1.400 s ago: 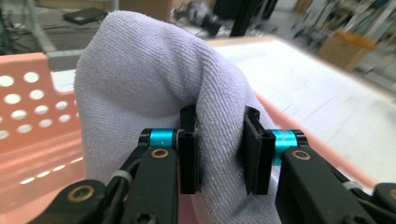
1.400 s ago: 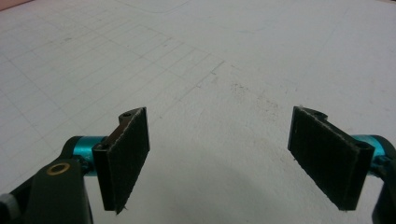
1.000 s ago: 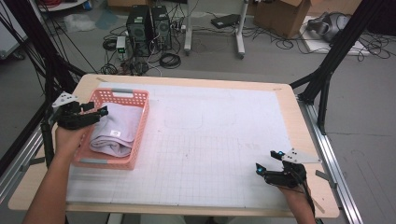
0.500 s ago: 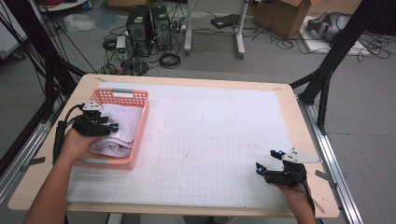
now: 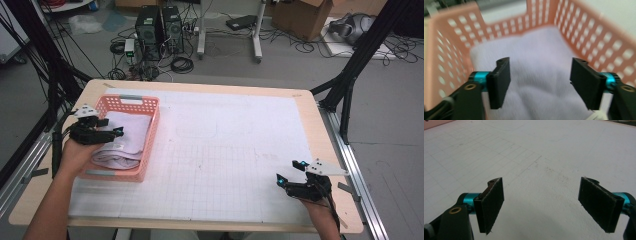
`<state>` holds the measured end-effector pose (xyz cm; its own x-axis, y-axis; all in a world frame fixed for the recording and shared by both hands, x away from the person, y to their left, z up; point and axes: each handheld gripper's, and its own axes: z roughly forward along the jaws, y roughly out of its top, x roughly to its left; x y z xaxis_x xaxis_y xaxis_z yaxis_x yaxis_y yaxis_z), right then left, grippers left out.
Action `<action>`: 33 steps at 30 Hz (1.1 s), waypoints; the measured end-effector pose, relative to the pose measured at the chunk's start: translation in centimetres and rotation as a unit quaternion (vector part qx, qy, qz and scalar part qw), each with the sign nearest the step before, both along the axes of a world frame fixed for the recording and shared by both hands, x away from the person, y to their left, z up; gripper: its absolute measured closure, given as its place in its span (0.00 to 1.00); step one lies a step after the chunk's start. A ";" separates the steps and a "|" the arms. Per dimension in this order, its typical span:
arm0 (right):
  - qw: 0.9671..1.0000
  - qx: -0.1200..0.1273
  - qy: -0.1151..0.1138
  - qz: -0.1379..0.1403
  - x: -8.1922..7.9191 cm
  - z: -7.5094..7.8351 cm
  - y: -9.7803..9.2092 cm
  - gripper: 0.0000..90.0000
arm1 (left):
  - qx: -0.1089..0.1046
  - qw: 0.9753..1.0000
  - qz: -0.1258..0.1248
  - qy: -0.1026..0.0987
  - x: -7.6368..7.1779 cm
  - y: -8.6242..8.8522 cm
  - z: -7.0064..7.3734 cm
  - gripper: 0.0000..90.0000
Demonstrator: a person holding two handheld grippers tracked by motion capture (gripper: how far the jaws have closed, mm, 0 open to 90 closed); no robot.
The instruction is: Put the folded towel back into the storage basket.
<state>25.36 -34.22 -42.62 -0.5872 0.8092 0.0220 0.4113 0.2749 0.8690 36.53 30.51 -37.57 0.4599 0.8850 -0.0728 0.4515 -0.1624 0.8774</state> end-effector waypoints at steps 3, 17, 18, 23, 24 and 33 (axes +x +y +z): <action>1.000 0.001 -0.001 0.000 0.0 0.1 0.1 0.21 | -0.034 0.999 0.005 -0.024 -0.4 0.4 0.6 0.31; 1.000 0.015 -0.006 -0.007 0.0 0.2 -0.1 0.21 | -0.117 0.981 -0.043 -0.146 -3.2 -3.6 3.5 0.29; 1.000 0.017 -0.009 -0.011 0.0 0.3 -0.1 0.21 | -0.114 0.981 -0.051 -0.146 -3.2 -4.3 3.7 0.29; 1.000 0.014 -0.010 -0.015 -0.1 0.3 -0.2 0.21 | -0.130 0.976 -0.092 -0.146 -3.4 -7.7 3.7 0.28; 1.000 0.013 -0.012 -0.016 -0.1 0.3 -0.3 0.21 | -0.132 0.975 -0.106 -0.144 -3.4 -9.0 3.6 0.28; 1.000 0.017 -0.015 -0.019 -0.2 0.3 -0.6 0.21 | -0.137 0.969 -0.148 -0.141 -4.6 -13.7 2.6 0.27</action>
